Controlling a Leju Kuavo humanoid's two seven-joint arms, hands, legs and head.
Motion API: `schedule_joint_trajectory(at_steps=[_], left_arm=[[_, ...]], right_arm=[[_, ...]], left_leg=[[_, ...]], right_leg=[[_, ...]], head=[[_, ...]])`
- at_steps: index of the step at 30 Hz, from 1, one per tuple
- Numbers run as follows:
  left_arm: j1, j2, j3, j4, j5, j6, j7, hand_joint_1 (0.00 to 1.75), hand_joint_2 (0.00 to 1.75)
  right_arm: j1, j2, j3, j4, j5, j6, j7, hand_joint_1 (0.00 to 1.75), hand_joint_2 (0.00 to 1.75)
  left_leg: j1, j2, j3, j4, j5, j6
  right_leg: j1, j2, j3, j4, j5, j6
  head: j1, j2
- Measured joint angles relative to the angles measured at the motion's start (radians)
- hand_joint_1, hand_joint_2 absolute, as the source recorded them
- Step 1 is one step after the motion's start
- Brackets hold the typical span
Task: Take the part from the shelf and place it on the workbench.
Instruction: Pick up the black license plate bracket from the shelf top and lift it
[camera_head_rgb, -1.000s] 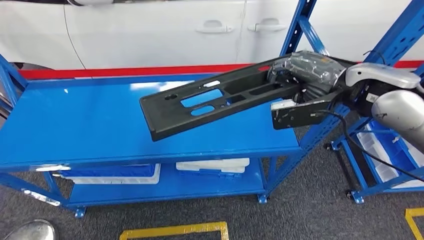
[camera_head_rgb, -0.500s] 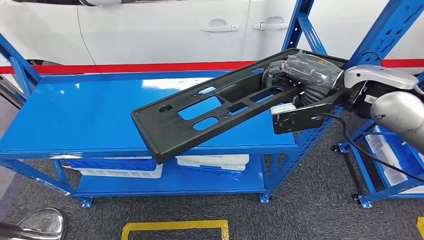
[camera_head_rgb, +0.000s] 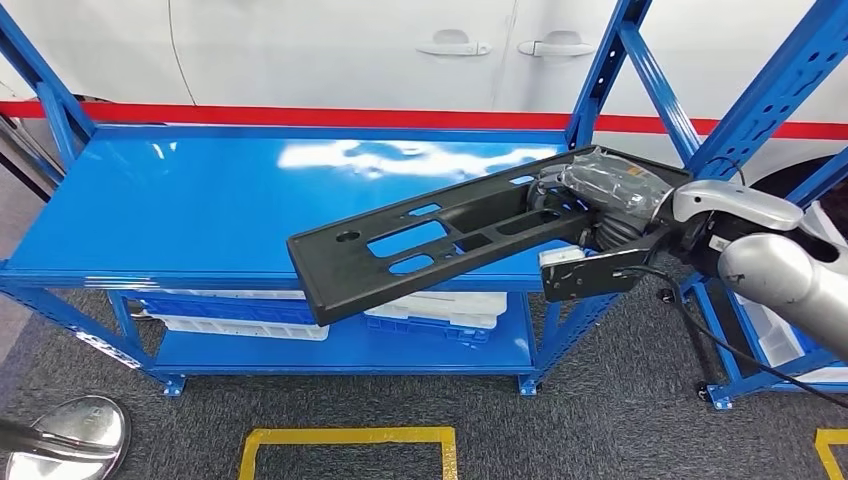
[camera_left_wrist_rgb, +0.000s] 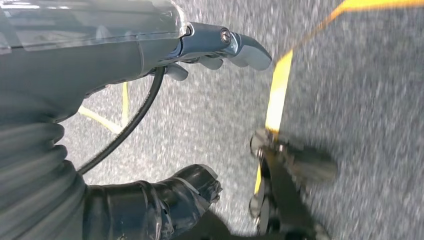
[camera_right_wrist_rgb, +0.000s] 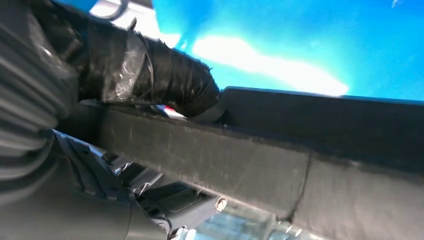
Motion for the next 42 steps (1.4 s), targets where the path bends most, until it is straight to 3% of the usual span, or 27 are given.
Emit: schedule_joint_trajectory(at_steps=[3, 4, 5, 6, 9, 11, 13, 15, 18, 19, 20, 21, 23, 25, 26, 29, 30, 31, 33, 34, 35, 37, 38, 39, 40, 41, 42], left_arm=[[-0.001, 0.0, 0.0, 0.0, 0.001, 0.002, -0.004, 0.0, 1.75], [-0.002, 0.0, 0.0, 0.0, 0.001, 0.002, -0.006, 0.0, 1.75], [-0.002, 0.0, 0.0, 0.0, 0.001, 0.002, -0.009, 0.0, 1.75], [-0.003, 0.0, 0.0, 0.0, 0.002, 0.002, -0.011, 0.0, 1.75], [-0.007, -0.002, 0.0, 0.0, 0.001, 0.005, -0.012, 0.0, 1.75], [-0.008, -0.004, 0.0, 0.0, 0.001, 0.011, -0.008, 0.0, 1.75], [-0.007, -0.004, 0.0, 0.0, 0.002, 0.016, -0.004, 0.0, 1.75], [-0.007, -0.003, 0.0, 0.0, 0.003, 0.019, -0.001, 0.0, 1.75], [-0.007, -0.003, 0.0, 0.0, 0.006, 0.019, -0.001, 0.0, 1.75], [-0.008, -0.003, 0.0, 0.0, 0.006, 0.018, -0.001, 0.0, 1.75], [-0.008, -0.003, 0.0, 0.0, 0.006, 0.017, 0.0, 0.0, 1.75], [-0.009, -0.003, 0.0, 0.0, 0.006, 0.016, 0.0, 0.0, 1.75], [-0.011, -0.003, 0.0, 0.0, 0.006, 0.014, 0.0, 0.0, 1.75], [-0.015, -0.002, 0.0, 0.0, 0.005, 0.012, -0.001, 0.0, 1.75], [-0.016, -0.003, 0.0, 0.0, 0.005, 0.011, -0.001, 0.0, 1.75], [-0.014, -0.003, 0.0, 0.0, 0.002, 0.01, -0.002, 0.0, 1.75], [-0.014, -0.003, 0.0, 0.0, 0.002, 0.01, -0.002, 0.0, 1.75], [-0.014, -0.003, 0.0, -0.001, 0.002, 0.01, -0.002, 0.0, 1.75], [-0.015, -0.003, 0.001, -0.001, 0.002, 0.01, -0.003, 0.0, 1.75], [-0.015, -0.003, 0.001, -0.001, 0.002, 0.009, -0.003, 0.0, 1.75], [-0.015, -0.003, 0.001, -0.001, 0.002, 0.009, -0.003, 0.0, 1.75], [-0.015, -0.003, 0.001, -0.001, 0.002, 0.009, -0.002, 0.0, 1.75], [-0.015, -0.003, 0.001, -0.001, 0.002, 0.009, -0.002, 0.0, 1.75], [-0.016, -0.004, 0.001, -0.001, 0.002, 0.009, -0.002, 0.0, 1.75], [-0.016, -0.006, 0.001, -0.001, 0.001, 0.01, -0.001, 0.0, 1.75], [-0.016, -0.007, 0.001, -0.001, 0.001, 0.01, -0.001, 0.0, 1.75], [-0.015, -0.008, 0.001, -0.001, 0.001, 0.01, 0.0, 0.0, 1.75]], right_arm=[[0.017, -0.016, -0.008, -0.008, 0.001, -0.009, -0.005, 1.75, 1.75], [0.027, -0.019, -0.011, -0.009, 0.004, -0.014, -0.006, 1.75, 1.75], [0.04, -0.022, -0.014, -0.01, 0.01, -0.018, -0.007, 1.75, 1.75], [0.055, -0.023, -0.02, -0.012, 0.02, -0.023, -0.009, 1.75, 1.75], [0.108, -0.024, -0.062, -0.02, 0.063, -0.03, -0.023, 1.75, 1.75], [0.138, -0.023, -0.098, -0.026, 0.084, -0.032, -0.031, 1.75, 1.75], [0.16, -0.023, -0.121, -0.031, 0.097, -0.033, -0.033, 1.75, 1.75], [0.175, -0.023, -0.135, -0.036, 0.102, -0.032, -0.035, 1.75, 1.75], [0.184, -0.023, -0.149, -0.045, 0.103, -0.029, -0.037, 1.75, 1.75], [0.187, -0.023, -0.152, -0.047, 0.103, -0.026, -0.037, 1.75, 1.75], [0.189, -0.023, -0.154, -0.048, 0.103, -0.023, -0.036, 1.75, 1.75], [0.19, -0.023, -0.156, -0.049, 0.103, -0.019, -0.036, 1.75, 1.75], [0.191, -0.023, -0.161, -0.052, 0.103, -0.015, -0.034, 1.75, 1.75], [0.192, -0.024, -0.172, -0.057, 0.103, -0.014, -0.032, 1.75, 1.75], [0.193, -0.025, -0.177, -0.059, 0.103, -0.014, -0.031, 1.75, 1.75], [0.197, -0.027, -0.184, -0.064, 0.103, -0.013, -0.031, 1.75, 1.75], [0.2, -0.029, -0.186, -0.065, 0.103, -0.012, -0.031, 1.75, 1.75], [0.202, -0.031, -0.188, -0.066, 0.104, -0.011, -0.031, 1.75, 1.75], [0.205, -0.035, -0.193, -0.067, 0.105, -0.01, -0.03, 1.75, 1.75], [0.206, -0.035, -0.195, -0.068, 0.106, -0.009, -0.03, 1.75, 1.75], [0.208, -0.035, -0.196, -0.068, 0.106, -0.009, -0.03, 1.75, 1.75], [0.211, -0.035, -0.197, -0.069, 0.106, -0.009, -0.03, 1.75, 1.75], [0.212, -0.035, -0.198, -0.07, 0.106, -0.008, -0.03, 1.75, 1.75], [0.211, -0.035, -0.2, -0.073, 0.106, -0.008, -0.03, 1.75, 1.75], [0.21, -0.035, -0.204, -0.076, 0.106, -0.008, -0.03, 1.75, 1.75], [0.209, -0.035, -0.209, -0.079, 0.106, -0.007, -0.03, 1.75, 1.75], [0.208, -0.035, -0.214, -0.082, 0.106, -0.006, -0.03, 1.75, 1.75]], left_leg=[[-0.007, 0.011, -0.016, -0.002, 0.02, 0.022], [-0.011, 0.013, -0.024, -0.002, 0.027, 0.025], [-0.013, 0.013, -0.031, -0.001, 0.033, 0.026], [-0.015, 0.014, -0.038, -0.001, 0.039, 0.026], [-0.018, 0.014, -0.056, 0.0, 0.058, 0.02], [-0.019, 0.014, -0.064, -0.001, 0.071, 0.01], [-0.021, 0.014, -0.07, -0.005, 0.084, -0.002], [-0.021, 0.011, -0.083, 0.014, 0.056, -0.011], [-0.02, 0.009, -0.126, 0.162, -0.078, -0.018], [-0.019, 0.009, -0.131, 0.215, -0.113, -0.019], [-0.019, 0.009, -0.121, 0.24, -0.129, -0.02], [-0.019, 0.009, -0.094, 0.229, -0.129, -0.02], [-0.019, 0.008, 0.009, 0.108, -0.101, -0.016], [-0.024, 0.005, 0.079, 0.0, -0.078, -0.008], [-0.027, 0.003, 0.087, -0.021, -0.072, -0.002], [-0.032, 0.005, 0.068, -0.027, -0.033, 0.019], [-0.031, 0.008, 0.059, -0.032, -0.016, 0.027], [-0.028, 0.012, 0.046, -0.036, 0.002, 0.034], [-0.028, 0.016, 0.013, -0.039, 0.033, 0.043], [-0.029, 0.017, -0.006, -0.038, 0.047, 0.044], [-0.03, 0.018, -0.025, -0.037, 0.06, 0.043], [-0.031, 0.02, -0.065, -0.033, 0.088, 0.041], [-0.032, 0.02, -0.081, -0.031, 0.101, 0.04], [-0.033, 0.02, -0.094, -0.03, 0.113, 0.037], [-0.034, 0.02, -0.103, -0.029, 0.124, 0.034], [-0.033, 0.019, -0.106, -0.032, 0.136, 0.03], [-0.032, 0.019, -0.108, -0.038, 0.149, 0.024]], right_leg=[[-0.002, 0.014, -0.053, 0.154, -0.107, 0.006], [-0.002, 0.015, -0.062, 0.199, -0.13, 0.007], [-0.002, 0.015, -0.058, 0.215, -0.136, 0.007], [-0.002, 0.016, -0.035, 0.194, -0.123, 0.005], [0.005, 0.015, 0.085, 0.006, -0.059, -0.008], [0.013, 0.015, 0.109, -0.049, -0.043, -0.016], [0.014, 0.013, 0.099, -0.051, -0.026, -0.024], [0.009, 0.01, 0.084, -0.059, -0.002, -0.037], [0.007, 0.007, 0.041, -0.061, 0.034, -0.052], [0.008, 0.008, 0.023, -0.057, 0.046, -0.053], [0.009, 0.008, 0.006, -0.054, 0.057, -0.052], [0.01, 0.009, -0.012, -0.05, 0.068, -0.05], [0.01, 0.01, -0.042, -0.041, 0.089, -0.044], [0.012, 0.01, -0.059, -0.04, 0.109, -0.033], [0.012, 0.009, -0.061, -0.042, 0.12, -0.026], [0.007, 0.011, -0.063, -0.061, 0.148, -0.006], [0.005, 0.013, -0.069, -0.055, 0.13, -0.002], [0.004, 0.017, -0.078, -0.029, 0.089, 0.002], [0.003, 0.019, -0.098, 0.079, -0.031, 0.009], [0.003, 0.02, -0.103, 0.142, -0.072, 0.011], [0.003, 0.02, -0.1, 0.193, -0.084, 0.012], [0.003, 0.02, -0.054, 0.212, -0.043, 0.009], [0.005, 0.02, -0.007, 0.173, -0.021, 0.004], [0.008, 0.02, 0.058, 0.106, -0.019, -0.004], [0.012, 0.019, 0.123, 0.023, -0.037, -0.012], [0.017, 0.018, 0.169, -0.04, -0.056, -0.018], [0.023, 0.018, 0.196, -0.083, -0.07, -0.024]], head=[[0.0, 0.0], [0.0, 0.0], [0.0, 0.0], [0.0, 0.0], [0.0, 0.0], [0.0, 0.0], [0.0, 0.0], [-0.001, 0.0], [-0.001, 0.0], [-0.001, 0.0], [-0.001, 0.0], [-0.001, 0.0], [-0.001, 0.0], [-0.001, 0.0], [0.0, 0.0], [0.001, 0.0], [0.001, 0.0], [0.001, 0.0], [0.002, 0.0], [0.002, 0.0], [0.002, 0.0], [0.002, 0.0], [0.002, 0.0], [0.002, 0.0], [0.002, 0.0], [0.002, 0.0], [0.002, 0.0]])
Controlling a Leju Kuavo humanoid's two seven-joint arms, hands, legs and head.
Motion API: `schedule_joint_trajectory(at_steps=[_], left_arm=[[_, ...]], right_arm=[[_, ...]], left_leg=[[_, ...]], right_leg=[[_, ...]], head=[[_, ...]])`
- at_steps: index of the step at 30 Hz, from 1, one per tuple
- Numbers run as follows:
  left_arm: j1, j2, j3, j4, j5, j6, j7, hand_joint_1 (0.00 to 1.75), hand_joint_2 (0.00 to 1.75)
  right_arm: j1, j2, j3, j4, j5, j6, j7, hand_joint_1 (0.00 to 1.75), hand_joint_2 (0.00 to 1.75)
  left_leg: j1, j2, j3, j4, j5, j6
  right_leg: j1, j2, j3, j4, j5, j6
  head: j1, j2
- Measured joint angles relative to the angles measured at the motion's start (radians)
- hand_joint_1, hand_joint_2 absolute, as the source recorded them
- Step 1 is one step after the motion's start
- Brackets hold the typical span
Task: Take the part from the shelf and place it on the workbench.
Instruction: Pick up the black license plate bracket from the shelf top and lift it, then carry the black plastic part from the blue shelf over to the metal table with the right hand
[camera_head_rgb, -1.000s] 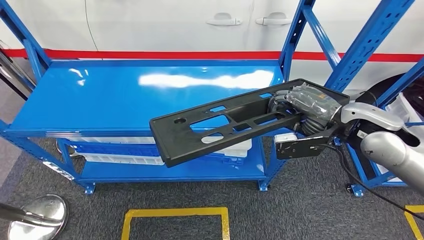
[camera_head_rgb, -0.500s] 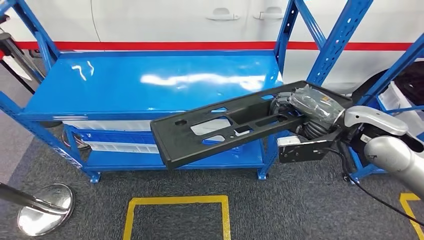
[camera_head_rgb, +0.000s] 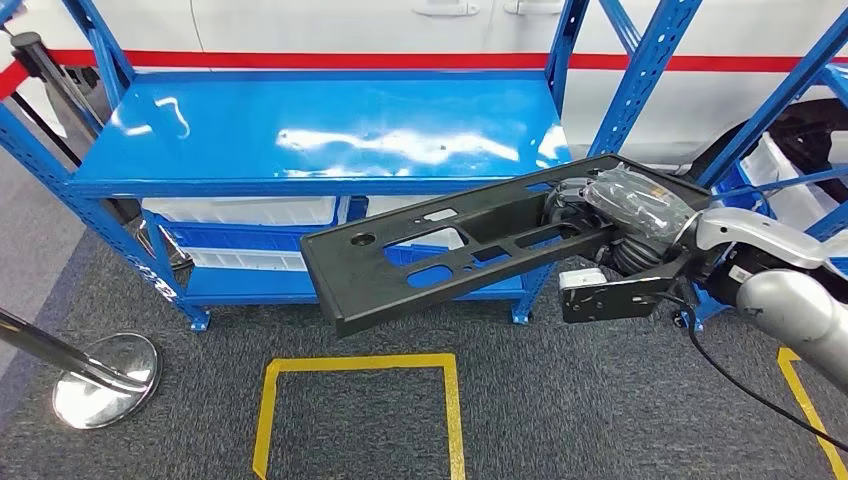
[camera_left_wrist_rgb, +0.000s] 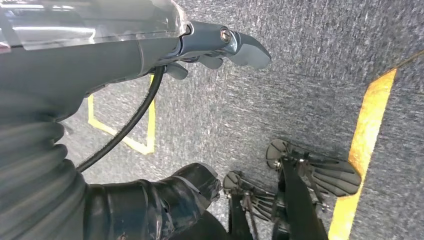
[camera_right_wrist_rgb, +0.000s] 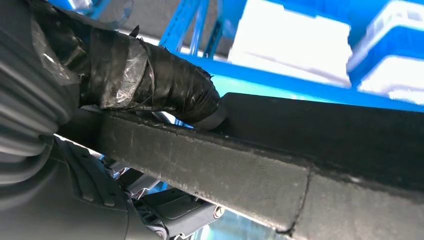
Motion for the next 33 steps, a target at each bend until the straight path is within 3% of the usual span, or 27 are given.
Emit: schedule_joint_trajectory(at_steps=[2, 3, 4, 5, 7, 8, 10, 11, 12, 14, 15, 17, 18, 20, 22, 23, 24, 25, 26, 28, 30, 33], left_arm=[[0.001, 0.0, 0.0, 0.0, 0.0, 0.001, 0.002, 0.0, 1.75], [0.001, 0.0, 0.0, 0.0, 0.001, 0.001, 0.004, 0.0, 1.75], [0.001, 0.0, 0.0, 0.0, 0.001, 0.001, 0.004, 0.0, 1.75], [0.002, 0.0, 0.0, 0.0, 0.001, 0.001, 0.005, 0.0, 1.75], [0.004, 0.001, 0.0, 0.0, 0.002, 0.001, 0.006, 0.0, 1.75], [0.005, 0.001, 0.001, 0.0, 0.002, 0.002, 0.006, 0.0, 1.75], [0.003, 0.001, 0.001, 0.0, 0.002, 0.002, 0.005, 0.0, 1.75], [0.002, 0.001, 0.001, 0.0, 0.002, 0.002, 0.005, 0.0, 1.75], [0.001, 0.002, 0.001, 0.0, 0.002, 0.002, 0.005, 0.0, 1.75], [0.002, 0.002, 0.001, 0.0, 0.002, 0.001, 0.004, 0.0, 1.75], [0.003, 0.002, 0.001, 0.0, 0.002, 0.001, 0.004, 0.0, 1.75], [0.004, 0.002, 0.001, 0.0, 0.002, 0.001, 0.004, 0.0, 1.75], [0.003, 0.002, 0.001, 0.0, 0.002, 0.001, 0.003, 0.0, 1.75], [0.003, 0.003, 0.001, 0.0, 0.002, 0.003, 0.003, 0.0, 1.75], [0.004, 0.004, 0.001, 0.0, 0.001, 0.004, 0.001, 0.0, 1.75], [0.004, 0.004, 0.001, 0.0, 0.0, 0.005, -0.001, 0.0, 1.75], [0.005, 0.004, 0.001, 0.0, 0.0, 0.005, -0.002, 0.0, 1.75], [0.005, 0.004, 0.001, 0.0, 0.0, 0.006, -0.003, 0.0, 1.75], [0.005, 0.004, 0.001, 0.0, 0.0, 0.008, -0.004, 0.0, 1.75], [0.004, 0.0, 0.001, 0.0, 0.0, 0.01, -0.005, 0.0, 1.75], [0.003, -0.004, 0.001, -0.001, 0.0, 0.012, -0.006, 0.0, 1.75], [0.001, -0.004, 0.001, -0.001, 0.0, 0.014, -0.009, 0.0, 1.75]], right_arm=[[-0.001, 0.002, -0.005, -0.001, 0.002, 0.005, 0.001, 1.75, 1.75], [-0.002, 0.003, -0.005, -0.001, 0.004, 0.009, 0.002, 1.75, 1.75], [-0.002, 0.006, -0.004, -0.001, 0.006, 0.012, 0.003, 1.75, 1.75], [-0.002, 0.009, -0.004, -0.001, 0.008, 0.016, 0.004, 1.75, 1.75], [-0.002, 0.015, -0.004, -0.001, 0.012, 0.02, 0.005, 1.75, 1.75], [-0.002, 0.016, -0.004, -0.001, 0.013, 0.023, 0.005, 1.75, 1.75], [-0.001, 0.017, -0.003, -0.001, 0.012, 0.027, 0.006, 1.75, 1.75], [-0.001, 0.017, -0.003, -0.001, 0.011, 0.027, 0.005, 1.75, 1.75], [-0.001, 0.017, -0.004, -0.002, 0.009, 0.027, 0.005, 1.75, 1.75], [0.0, 0.014, -0.006, -0.002, 0.0, 0.026, 0.005, 1.75, 1.75], [0.0, 0.014, -0.008, -0.003, -0.006, 0.025, 0.004, 1.75, 1.75], [0.003, 0.013, -0.01, -0.003, -0.012, 0.024, 0.003, 1.75, 1.75], [0.005, 0.014, -0.01, -0.003, -0.012, 0.023, 0.003, 1.75, 1.75], [0.012, 0.014, -0.012, -0.003, 0.001, 0.012, 0.003, 1.75, 1.75], [0.026, 0.016, -0.017, -0.003, 0.024, -0.001, 0.002, 1.75, 1.75], [0.033, 0.016, -0.019, -0.003, 0.031, -0.002, 0.002, 1.75, 1.75], [0.039, 0.017, -0.02, -0.003, 0.035, 0.002, 0.003, 1.75, 1.75], [0.042, 0.017, -0.02, -0.003, 0.035, 0.008, 0.004, 1.75, 1.75], [0.043, 0.017, -0.02, -0.003, 0.036, 0.011, 0.005, 1.75, 1.75], [0.043, 0.018, -0.024, -0.003, 0.036, 0.012, 0.006, 1.75, 1.75], [0.041, 0.019, -0.03, -0.003, 0.036, 0.013, 0.007, 1.75, 1.75], [0.039, 0.02, -0.034, -0.003, 0.037, 0.013, 0.008, 1.75, 1.75]], left_leg=[[0.002, -0.002, -0.004, -0.015, 0.022, -0.013], [0.003, -0.004, -0.01, -0.013, 0.011, -0.02], [0.003, -0.006, -0.021, 0.005, -0.022, -0.026], [0.005, -0.007, -0.034, 0.045, -0.077, -0.032], [0.007, -0.007, -0.059, 0.172, -0.18, -0.041], [0.008, -0.007, -0.064, 0.233, -0.198, -0.045], [0.011, -0.007, -0.039, 0.278, -0.158, -0.051], [0.014, -0.007, -0.004, 0.252, -0.129, -0.054], [0.017, -0.008, 0.048, 0.198, -0.12, -0.057], [0.018, -0.015, 0.147, 0.063, -0.152, -0.052], [0.017, -0.018, 0.173, 0.021, -0.174, -0.047], [0.015, -0.019, 0.175, 0.003, -0.179, -0.03], [0.015, -0.017, 0.171, 0.002, -0.173, -0.022], [0.016, -0.013, 0.161, 0.0, -0.158, -0.003], [0.012, -0.011, 0.147, 0.001, -0.146, 0.006], [0.009, -0.01, 0.141, 0.002, -0.141, 0.009], [0.005, -0.01, 0.136, 0.003, -0.138, 0.01], [0.001, -0.01, 0.133, 0.004, -0.135, 0.012], [-0.005, -0.011, 0.132, 0.004, -0.133, 0.012], [-0.012, -0.011, 0.129, 0.005, -0.131, 0.012], [-0.01, -0.01, 0.122, 0.006, -0.126, 0.008], [-0.009, -0.01, 0.118, 0.003, -0.126, -0.004]], right_leg=[[0.001, -0.003, -0.008, -0.025, 0.018, -0.009], [-0.001, -0.005, -0.017, -0.033, 0.033, -0.016], [-0.004, -0.007, -0.029, -0.039, 0.048, -0.024], [-0.007, -0.009, -0.042, -0.042, 0.064, -0.03], [-0.007, -0.009, -0.079, -0.039, 0.093, -0.036], [-0.008, -0.008, -0.099, -0.035, 0.107, -0.034], [-0.01, -0.008, -0.141, -0.024, 0.13, -0.028], [-0.011, -0.008, -0.162, -0.017, 0.139, -0.023], [-0.011, -0.008, -0.181, -0.008, 0.146, -0.017], [-0.009, -0.008, -0.206, 0.009, 0.157, -0.005], [-0.006, -0.009, -0.212, 0.014, 0.164, 0.0], [-0.007, -0.01, -0.217, 0.016, 0.176, 0.009], [-0.01, -0.009, -0.222, 0.023, 0.17, 0.013], [-0.013, -0.005, -0.248, 0.086, 0.118, 0.021], [-0.013, -0.003, -0.292, 0.212, 0.044, 0.025], [-0.013, -0.003, -0.307, 0.264, 0.022, 0.025], [-0.011, -0.003, -0.308, 0.287, 0.018, 0.023], [-0.008, -0.002, -0.29, 0.272, 0.032, 0.016], [-0.003, -0.001, -0.256, 0.222, 0.058, 0.004], [0.011, 0.001, -0.181, 0.094, 0.101, -0.033], [0.022, 0.002, -0.152, 0.033, 0.112, -0.058], [0.021, -0.001, -0.14, -0.002, 0.124, -0.06]], head=[[0.0, 0.0], [0.0, 0.0], [0.0, 0.0], [-0.001, 0.0], [-0.001, 0.0], [-0.001, 0.0], [-0.001, 0.0], [-0.001, 0.0], [-0.001, 0.0], [-0.001, 0.0], [-0.001, 0.0], [0.0, 0.0], [0.0, 0.0], [0.001, 0.0], [0.001, 0.0], [0.001, 0.0], [0.001, 0.0], [0.001, 0.0], [0.001, 0.0], [0.0, 0.0], [-0.001, 0.0], [-0.001, 0.0]])
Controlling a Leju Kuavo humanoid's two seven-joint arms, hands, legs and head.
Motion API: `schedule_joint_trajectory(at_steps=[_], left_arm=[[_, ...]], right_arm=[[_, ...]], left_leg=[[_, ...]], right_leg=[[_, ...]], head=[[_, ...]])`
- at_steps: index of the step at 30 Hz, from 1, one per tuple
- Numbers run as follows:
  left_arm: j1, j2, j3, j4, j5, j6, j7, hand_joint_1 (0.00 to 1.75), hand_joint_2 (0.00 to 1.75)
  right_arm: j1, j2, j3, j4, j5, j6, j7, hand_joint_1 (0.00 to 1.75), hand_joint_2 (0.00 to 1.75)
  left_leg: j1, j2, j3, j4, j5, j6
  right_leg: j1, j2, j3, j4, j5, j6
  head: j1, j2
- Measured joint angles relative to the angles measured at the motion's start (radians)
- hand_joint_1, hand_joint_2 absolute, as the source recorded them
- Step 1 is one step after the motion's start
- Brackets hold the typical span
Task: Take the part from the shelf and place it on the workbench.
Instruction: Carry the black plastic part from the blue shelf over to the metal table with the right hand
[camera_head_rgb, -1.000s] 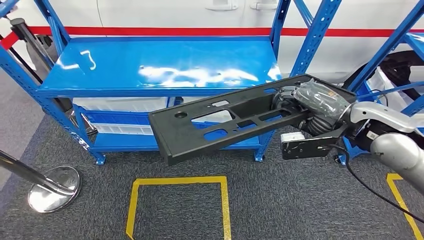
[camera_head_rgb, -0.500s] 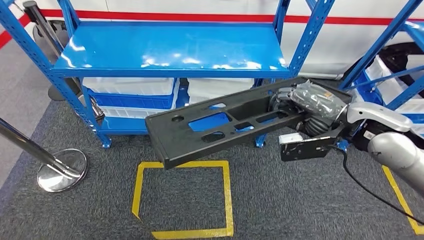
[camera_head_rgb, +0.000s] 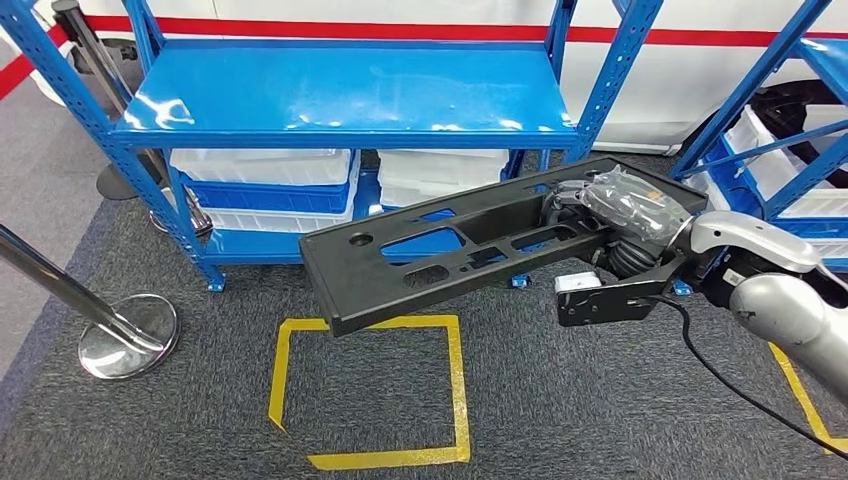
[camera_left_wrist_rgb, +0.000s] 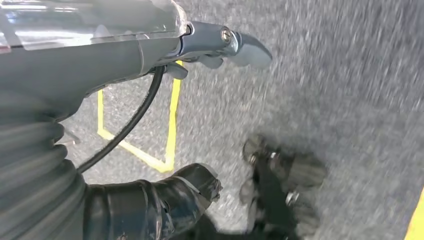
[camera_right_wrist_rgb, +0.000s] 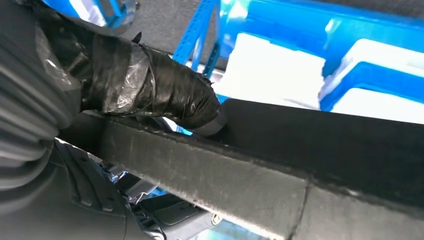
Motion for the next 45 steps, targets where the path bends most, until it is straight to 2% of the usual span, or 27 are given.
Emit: schedule_joint_trajectory(at_steps=[2, 4, 5, 6, 7, 10, 12, 15, 16, 18, 20, 21, 22, 23, 25, 27, 29, 30, 32, 35, 36, 37, 38, 39, 41, 43, 45], left_arm=[[0.0, 0.001, 0.0, 0.0, 0.0, 0.001, 0.0, 0.0, 1.75], [0.001, 0.002, 0.0, 0.0, 0.0, 0.004, 0.002, 0.0, 1.75], [0.002, 0.002, 0.0, 0.0, 0.0, 0.006, 0.005, 0.0, 1.75], [0.002, 0.002, 0.001, 0.0, 0.0, 0.009, 0.01, 0.0, 1.75], [0.003, 0.003, 0.001, 0.0, 0.0, 0.013, 0.015, 0.0, 1.75], [0.002, 0.006, 0.002, 0.0, 0.001, 0.022, 0.022, 0.0, 1.75], [0.001, 0.006, 0.002, 0.0, 0.002, 0.02, 0.022, 0.0, 1.75], [0.002, 0.008, 0.002, -0.001, 0.002, 0.012, 0.019, 0.0, 1.75], [0.002, 0.009, 0.002, -0.001, 0.001, 0.01, 0.017, 0.0, 1.75], [0.001, 0.008, 0.002, -0.001, 0.0, 0.006, 0.014, 0.0, 1.75], [0.002, 0.008, 0.002, -0.001, -0.001, 0.006, 0.013, 0.0, 1.75], [0.002, 0.008, 0.002, -0.001, -0.001, 0.006, 0.012, 0.0, 1.75], [0.003, 0.008, 0.002, -0.001, -0.001, 0.006, 0.012, 0.0, 1.75], [0.003, 0.007, 0.002, -0.001, -0.001, 0.007, 0.012, 0.0, 1.75], [0.003, 0.007, 0.003, -0.001, -0.002, 0.008, 0.012, 0.0, 1.75], [0.002, 0.007, 0.003, -0.001, -0.002, 0.011, 0.013, 0.0, 1.75], [0.001, 0.006, 0.003, -0.001, -0.001, 0.016, 0.015, 0.0, 1.75], [0.001, 0.006, 0.003, -0.001, 0.0, 0.018, 0.017, 0.0, 1.75], [0.001, 0.007, 0.003, -0.001, 0.001, 0.02, 0.022, 0.0, 1.75], [0.003, 0.007, 0.005, -0.001, 0.004, 0.021, 0.03, 0.0, 1.75], [0.003, 0.007, 0.007, -0.001, 0.006, 0.021, 0.031, 0.0, 1.75], [0.003, 0.007, 0.008, -0.001, 0.008, 0.022, 0.031, 0.0, 1.75], [0.003, 0.007, 0.01, -0.001, 0.01, 0.022, 0.031, 0.0, 1.75], [0.003, 0.007, 0.01, -0.001, 0.012, 0.023, 0.031, 0.0, 1.75], [0.003, 0.009, 0.011, -0.001, 0.013, 0.023, 0.031, 0.0, 1.75], [0.003, 0.011, 0.013, -0.001, 0.013, 0.023, 0.03, 0.0, 1.75], [0.002, 0.011, 0.015, -0.001, 0.013, 0.024, 0.029, 0.0, 1.75]], right_arm=[[-0.001, 0.002, -0.001, 0.0, 0.0, 0.0, 0.0, 1.75, 1.75], [0.001, 0.007, 0.0, 0.0, 0.002, -0.002, 0.0, 1.75, 1.75], [0.005, 0.011, 0.001, 0.001, 0.007, -0.004, 0.0, 1.75, 1.75], [0.011, 0.016, 0.002, 0.002, 0.014, -0.008, -0.001, 1.75, 1.75], [0.019, 0.023, 0.003, 0.003, 0.023, -0.014, -0.001, 1.75, 1.75], [0.038, 0.043, 0.004, 0.008, 0.05, -0.035, -0.003, 1.75, 1.75], [0.044, 0.053, 0.002, 0.013, 0.06, -0.047, -0.003, 1.75, 1.75], [0.053, 0.071, -0.005, 0.021, 0.07, -0.061, -0.004, 1.75, 1.75], [0.057, 0.076, -0.008, 0.024, 0.072, -0.065, -0.004, 1.75, 1.75], [0.063, 0.081, -0.015, 0.029, 0.078, -0.068, -0.004, 1.75, 1.75], [0.069, 0.085, -0.023, 0.034, 0.087, -0.068, -0.005, 1.75, 1.75], [0.074, 0.088, -0.025, 0.037, 0.092, -0.067, -0.006, 1.75, 1.75], [0.079, 0.09, -0.027, 0.039, 0.095, -0.066, -0.006, 1.75, 1.75], [0.083, 0.092, -0.028, 0.041, 0.096, -0.065, -0.007, 1.75, 1.75], [0.086, 0.094, -0.033, 0.043, 0.099, -0.065, -0.007, 1.75, 1.75], [0.085, 0.096, -0.042, 0.044, 0.101, -0.065, -0.008, 1.75, 1.75], [0.088, 0.097, -0.047, 0.044, 0.101, -0.066, -0.007, 1.75, 1.75], [0.091, 0.098, -0.048, 0.045, 0.101, -0.066, -0.005, 1.75, 1.75], [0.099, 0.101, -0.054, 0.046, 0.099, -0.069, 0.001, 1.75, 1.75], [0.11, 0.116, -0.062, 0.049, 0.107, -0.078, 0.012, 1.75, 1.75], [0.117, 0.122, -0.063, 0.05, 0.116, -0.082, 0.015, 1.75, 1.75], [0.124, 0.127, -0.063, 0.05, 0.128, -0.085, 0.018, 1.75, 1.75], [0.132, 0.132, -0.063, 0.051, 0.139, -0.087, 0.021, 1.75, 1.75], [0.137, 0.136, -0.064, 0.051, 0.147, -0.089, 0.023, 1.75, 1.75], [0.143, 0.143, -0.068, 0.051, 0.156, -0.093, 0.027, 1.75, 1.75], [0.147, 0.149, -0.074, 0.052, 0.159, -0.096, 0.028, 1.75, 1.75], [0.153, 0.151, -0.075, 0.053, 0.159, -0.097, 0.029, 1.75, 1.75]], left_leg=[[-0.002, -0.003, -0.022, 0.047, -0.037, -0.01], [0.006, -0.004, -0.073, 0.161, -0.099, -0.024], [0.012, -0.004, -0.097, 0.216, -0.12, -0.031], [0.017, -0.004, -0.11, 0.246, -0.124, -0.04], [0.023, -0.004, -0.106, 0.242, -0.111, -0.048], [0.038, -0.007, -0.028, 0.085, -0.036, -0.067], [0.036, -0.014, -0.008, 0.036, -0.027, -0.056], [0.032, -0.015, -0.017, 0.039, -0.017, -0.027], [0.033, -0.014, -0.019, 0.037, -0.011, -0.018], [0.035, -0.011, -0.025, 0.033, -0.001, -0.004], [0.032, -0.011, -0.034, 0.033, 0.005, 0.001], [0.03, -0.01, -0.037, 0.033, 0.008, 0.001], [0.029, -0.01, -0.04, 0.033, 0.01, 0.001], [0.029, -0.01, -0.041, 0.033, 0.011, 0.0], [0.029, -0.01, -0.041, 0.033, 0.014, -0.003], [0.028, -0.011, -0.045, 0.032, 0.019, -0.012], [0.027, -0.011, -0.048, 0.028, 0.025, -0.024], [0.028, -0.01, -0.049, 0.026, 0.025, -0.029], [0.027, -0.008, -0.06, 0.051, 0.002, -0.038], [0.025, -0.007, -0.125, 0.21, -0.091, -0.039], [0.025, -0.008, -0.144, 0.258, -0.108, -0.038], [0.024, -0.008, -0.149, 0.276, -0.108, -0.036], [0.023, -0.01, -0.135, 0.257, -0.089, -0.033], [0.023, -0.017, -0.104, 0.204, -0.058, -0.027], [0.022, -0.056, -0.039, 0.082, -0.015, -0.013], [0.02, -0.075, -0.014, 0.031, -0.009, -0.008], [0.018, -0.053, -0.009, 0.018, -0.001, -0.007]], right_leg=[[-0.011, -0.006, 0.011, -0.031, 0.012, 0.004], [-0.018, -0.008, 0.007, -0.037, 0.019, 0.007], [-0.02, -0.008, 0.002, -0.034, 0.021, 0.009], [-0.023, -0.008, -0.003, -0.029, 0.021, 0.011], [-0.027, -0.008, -0.009, -0.021, 0.021, 0.014], [-0.039, -0.006, -0.036, 0.018, 0.012, 0.036], [-0.04, -0.003, -0.052, 0.042, 0.008, 0.054], [-0.042, 0.001, -0.059, 0.044, 0.015, 0.073], [-0.043, 0.002, -0.064, 0.053, 0.006, 0.077], [-0.045, 0.004, -0.092, 0.126, -0.05, 0.082], [-0.045, 0.004, -0.136, 0.249, -0.121, 0.085], [-0.045, 0.004, -0.148, 0.292, -0.138, 0.084], [-0.044, 0.004, -0.143, 0.301, -0.136, 0.083], [-0.044, 0.004, -0.119, 0.271, -0.117, 0.079], [-0.041, 0.003, -0.039, 0.143, -0.068, 0.069], [-0.033, 0.004, 0.006, 0.054, -0.049, 0.062], [-0.026, 0.005, 0.006, 0.04, -0.05, 0.058], [-0.029, 0.006, 0.006, 0.036, -0.046, 0.054], [-0.032, 0.008, 0.007, 0.023, -0.036, 0.043], [-0.027, 0.017, 0.001, 0.018, -0.026, 0.032], [-0.024, 0.023, -0.002, 0.019, -0.025, 0.029], [-0.021, 0.03, -0.004, 0.021, -0.023, 0.028], [-0.018, 0.039, -0.007, 0.024, -0.023, 0.027], [-0.016, 0.049, -0.009, 0.028, -0.022, 0.027], [-0.014, 0.068, -0.016, 0.037, -0.022, 0.029], [-0.02, 0.087, -0.026, 0.041, -0.017, 0.037], [-0.024, 0.107, -0.031, 0.035, -0.008, 0.052]], head=[[-0.001, 0.0], [-0.002, 0.0], [-0.002, 0.0], [-0.002, 0.0], [-0.002, 0.0], [-0.002, 0.0], [-0.001, 0.0], [-0.001, 0.0], [-0.001, 0.0], [0.0, 0.0], [0.0, 0.0], [0.0, 0.0], [0.0, 0.0], [0.0, 0.0], [0.0, 0.0], [0.0, 0.0], [0.0, 0.0], [-0.001, 0.0], [-0.001, 0.0], [-0.002, 0.0], [-0.002, 0.0], [-0.002, 0.0], [-0.002, 0.0], [-0.002, 0.0], [-0.001, 0.0], [-0.001, 0.0], [-0.002, 0.0]])
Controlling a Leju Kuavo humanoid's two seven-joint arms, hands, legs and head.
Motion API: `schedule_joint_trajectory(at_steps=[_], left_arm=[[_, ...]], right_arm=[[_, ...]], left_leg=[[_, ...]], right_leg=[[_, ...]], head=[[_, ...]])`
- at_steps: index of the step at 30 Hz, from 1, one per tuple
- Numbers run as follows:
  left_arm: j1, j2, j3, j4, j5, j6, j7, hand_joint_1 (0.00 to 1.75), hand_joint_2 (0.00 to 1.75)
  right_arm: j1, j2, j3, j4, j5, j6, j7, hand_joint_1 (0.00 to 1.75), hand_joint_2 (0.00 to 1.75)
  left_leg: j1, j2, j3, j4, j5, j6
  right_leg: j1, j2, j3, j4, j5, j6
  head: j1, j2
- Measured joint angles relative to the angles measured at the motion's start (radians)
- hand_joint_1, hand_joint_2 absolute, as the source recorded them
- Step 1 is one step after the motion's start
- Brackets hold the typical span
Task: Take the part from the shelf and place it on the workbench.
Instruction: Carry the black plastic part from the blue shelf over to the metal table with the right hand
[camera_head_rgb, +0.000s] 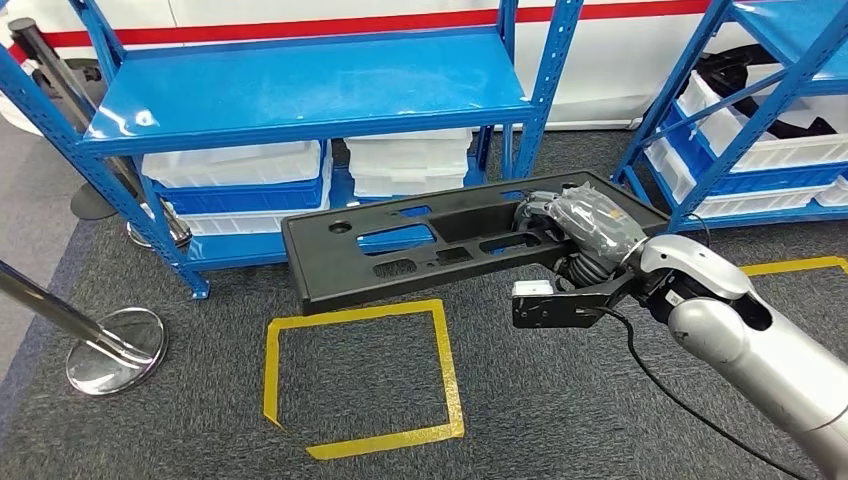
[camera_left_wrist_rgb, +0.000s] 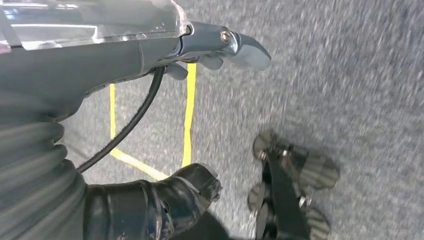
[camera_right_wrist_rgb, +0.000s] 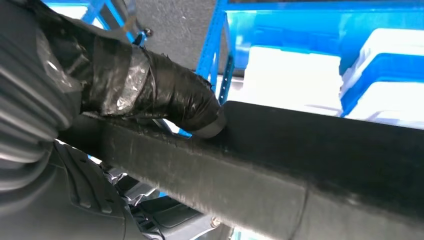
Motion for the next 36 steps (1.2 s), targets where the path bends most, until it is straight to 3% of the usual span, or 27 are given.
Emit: schedule_joint_trajectory(at_steps=[1, 3, 5, 6, 7, 8, 10, 12, 13, 16, 18, 20, 21, 22, 23, 24, 26, 27, 29, 30, 31, 32, 33, 35, 36], left_arm=[[-0.001, 0.0, 0.001, -0.001, 0.0, 0.0, 0.0, 0.0, 1.75], [0.0, -0.001, 0.002, -0.002, 0.0, 0.001, -0.001, 0.0, 1.75], [0.001, -0.002, 0.002, -0.003, -0.001, 0.011, -0.004, 0.0, 1.75], [0.002, -0.003, 0.002, -0.003, -0.001, 0.018, -0.009, 0.0, 1.75], [0.001, -0.006, 0.003, -0.003, 0.001, 0.024, -0.015, 0.0, 1.75], [0.001, -0.009, 0.003, -0.003, 0.003, 0.024, -0.023, 0.0, 1.75], [0.0, -0.015, 0.004, -0.003, 0.002, 0.01, -0.035, 0.0, 1.75], [0.0, -0.019, 0.003, -0.003, -0.016, -0.001, -0.037, 0.0, 1.75], [0.0, -0.02, 0.002, -0.003, -0.028, -0.001, -0.035, 0.0, 1.75], [0.0, -0.024, -0.006, -0.003, -0.057, 0.006, -0.033, 0.0, 1.75], [0.0, -0.025, -0.012, -0.003, -0.07, 0.009, -0.034, 0.0, 1.75], [0.002, -0.024, -0.016, -0.003, -0.079, 0.012, -0.031, 0.0, 1.75], [0.003, -0.023, -0.017, -0.003, -0.084, 0.013, -0.027, 0.0, 1.75], [0.004, -0.022, -0.019, -0.003, -0.089, 0.014, -0.023, 0.0, 1.75], [0.005, -0.021, -0.021, -0.003, -0.097, 0.014, -0.017, 0.0, 1.75], [0.006, -0.02, -0.026, -0.003, -0.106, 0.014, -0.013, 0.0, 1.75], [0.007, -0.018, -0.037, -0.003, -0.125, 0.013, -0.007, 0.0, 1.75], [0.005, -0.017, -0.042, -0.003, -0.134, 0.012, -0.006, 0.0, 1.75], [0.001, -0.015, -0.054, -0.003, -0.149, 0.006, -0.011, 0.0, 1.75], [-0.002, -0.015, -0.06, -0.003, -0.157, 0.004, -0.015, 0.0, 1.75], [-0.004, -0.017, -0.067, -0.003, -0.166, 0.001, -0.017, 0.0, 1.75], [-0.006, -0.018, -0.074, -0.004, -0.176, 0.0, -0.019, 0.0, 1.75], [-0.009, -0.02, -0.082, -0.004, -0.188, 0.001, -0.017, 0.0, 1.75], [-0.013, -0.023, -0.101, -0.005, -0.211, 0.002, -0.011, 0.0, 1.75], [-0.015, -0.025, -0.111, -0.005, -0.22, 0.003, -0.007, 0.0, 1.75]], right_arm=[[0.003, 0.0, -0.002, 0.0, 0.001, -0.001, 0.0, 1.75, 1.75], [0.005, 0.0, -0.01, 0.0, 0.016, -0.005, 0.0, 1.75, 1.75], [0.006, 0.006, -0.014, 0.001, 0.093, -0.021, 0.002, 1.75, 1.75], [0.008, 0.013, -0.014, 0.001, 0.145, -0.03, 0.005, 1.75, 1.75], [0.015, 0.02, -0.014, 0.001, 0.19, -0.038, 0.01, 1.75, 1.75], [0.028, 0.025, -0.018, -0.001, 0.218, -0.047, 0.014, 1.75, 1.75], [0.072, 0.029, -0.046, -0.012, 0.244, -0.07, 0.016, 1.75, 1.75], [0.114, 0.03, -0.092, -0.021, 0.265, -0.089, 0.006, 1.75, 1.75], [0.128, 0.031, -0.117, -0.021, 0.281, -0.091, 0.001, 1.75, 1.75], [0.151, 0.028, -0.172, -0.004, 0.356, -0.09, 0.0, 1.75, 1.75], [0.156, 0.018, -0.197, 0.016, 0.413, -0.084, 0.009, 1.75, 1.75], [0.147, 0.008, -0.213, 0.049, 0.464, -0.055, 0.021, 1.75, 1.75], [0.133, 0.002, -0.217, 0.073, 0.485, -0.029, 0.025, 1.75, 1.75], [0.109, -0.003, -0.217, 0.102, 0.506, 0.001, 0.028, 1.75, 1.75], [0.07, -0.007, -0.213, 0.139, 0.532, 0.034, 0.031, 1.75, 1.75], [0.016, -0.008, -0.2, 0.187, 0.569, 0.066, 0.036, 1.75, 1.75], [-0.129, 0.009, -0.156, 0.312, 0.656, 0.114, 0.05, 1.75, 1.75], [-0.206, 0.026, -0.128, 0.385, 0.697, 0.129, 0.059, 1.75, 1.75], [-0.339, 0.073, -0.075, 0.523, 0.759, 0.149, 0.08, 1.75, 1.75], [-0.39, 0.095, -0.054, 0.582, 0.783, 0.157, 0.091, 1.75, 1.75], [-0.432, 0.115, -0.036, 0.635, 0.801, 0.163, 0.102, 1.75, 1.75], [-0.471, 0.136, -0.021, 0.682, 0.814, 0.168, 0.112, 1.75, 1.75], [-0.51, 0.161, -0.007, 0.729, 0.825, 0.17, 0.124, 1.75, 1.75], [-0.582, 0.214, 0.016, 0.816, 0.842, 0.169, 0.153, 1.75, 1.75], [-0.611, 0.238, 0.024, 0.855, 0.848, 0.167, 0.169, 1.75, 1.75]], left_leg=[[0.002, 0.012, 0.004, -0.01, 0.006, 0.002], [0.008, 0.037, 0.012, -0.031, 0.018, 0.008], [0.008, 0.061, 0.011, -0.035, 0.022, 0.011], [0.008, 0.075, 0.01, -0.034, 0.021, 0.011], [0.009, 0.089, 0.009, -0.033, 0.02, 0.01], [0.011, 0.101, 0.008, -0.03, 0.019, 0.007], [0.016, 0.122, 0.008, -0.023, 0.012, -0.001], [0.014, 0.137, 0.009, -0.016, 0.005, -0.014], [0.011, 0.146, 0.011, -0.015, 0.002, -0.021], [0.009, 0.171, 0.02, -0.016, -0.007, -0.04], [0.013, 0.134, 0.002, 0.034, -0.047, -0.045], [0.012, 0.078, -0.052, 0.156, -0.115, -0.04], [0.01, 0.065, -0.082, 0.218, -0.139, -0.038], [0.007, 0.058, -0.102, 0.256, -0.145, -0.034], [0.005, 0.054, -0.108, 0.259, -0.131, -0.03], [0.003, 0.048, -0.098, 0.227, -0.099, -0.025], [0.002, 0.008, -0.058, 0.11, -0.028, -0.011], [0.003, -0.014, -0.041, 0.062, -0.01, -0.007], [0.002, -0.036, -0.029, 0.024, -0.005, -0.006], [0.001, -0.026, -0.024, 0.016, -0.002, -0.007], [0.0, -0.013, -0.02, 0.01, 0.002, -0.004], [0.002, 0.001, -0.016, 0.002, 0.006, 0.001], [0.003, 0.016, -0.012, -0.007, 0.011, 0.004], [0.004, 0.044, -0.008, -0.014, 0.013, 0.01], [0.004, 0.058, -0.006, -0.014, 0.011, 0.011]], right_leg=[[0.001, -0.003, -0.002, 0.0, 0.0, 0.006], [0.003, -0.042, -0.022, 0.042, -0.031, 0.017], [-0.006, -0.084, -0.074, 0.154, -0.091, 0.03], [-0.011, -0.092, -0.098, 0.208, -0.11, 0.037], [-0.017, -0.097, -0.107, 0.232, -0.113, 0.042], [-0.022, -0.102, -0.098, 0.22, -0.097, 0.048], [-0.028, -0.134, -0.032, 0.104, -0.042, 0.057], [-0.022, -0.176, 0.017, 0.007, -0.015, 0.052], [-0.018, -0.183, 0.021, -0.008, -0.016, 0.046], [-0.015, -0.147, 0.015, -0.008, -0.013, 0.02], [-0.017, -0.123, 0.015, -0.014, -0.007, 0.004], [-0.015, -0.099, 0.013, -0.016, -0.003, -0.007], [-0.012, -0.085, 0.01, -0.015, -0.003, -0.01], [-0.009, -0.07, 0.008, -0.012, -0.002, -0.011], [-0.006, -0.053, 0.005, -0.009, -0.002, -0.012], [-0.005, -0.036, 0.0, -0.003, -0.002, -0.012], [-0.003, -0.005, -0.011, 0.009, -0.003, -0.011], [-0.004, 0.01, -0.018, 0.015, -0.002, -0.008], [-0.011, 0.035, -0.032, 0.019, 0.004, 0.002], [-0.015, 0.048, -0.036, 0.017, 0.008, 0.009], [-0.019, 0.051, -0.04, 0.016, 0.01, 0.014], [-0.017, 0.034, -0.045, 0.021, 0.007, 0.019], [-0.014, 0.004, -0.058, 0.043, -0.007, 0.023], [-0.012, -0.067, -0.107, 0.144, -0.054, 0.03], [-0.015, -0.085, -0.136, 0.204, -0.075, 0.034]], head=[[0.001, 0.0], [0.004, 0.0], [0.007, 0.0], [0.007, 0.0], [0.007, 0.0], [0.007, 0.0], [0.007, 0.0], [0.007, 0.0], [0.007, 0.0], [0.006, 0.0], [0.005, 0.0], [0.005, 0.0], [0.005, 0.0], [0.005, 0.0], [0.005, 0.0], [0.005, 0.0], [0.006, 0.0], [0.006, 0.0], [0.006, 0.0], [0.006, 0.0], [0.006, 0.0], [0.007, 0.0], [0.01, 0.0], [0.014, 0.0], [0.014, 0.0]])
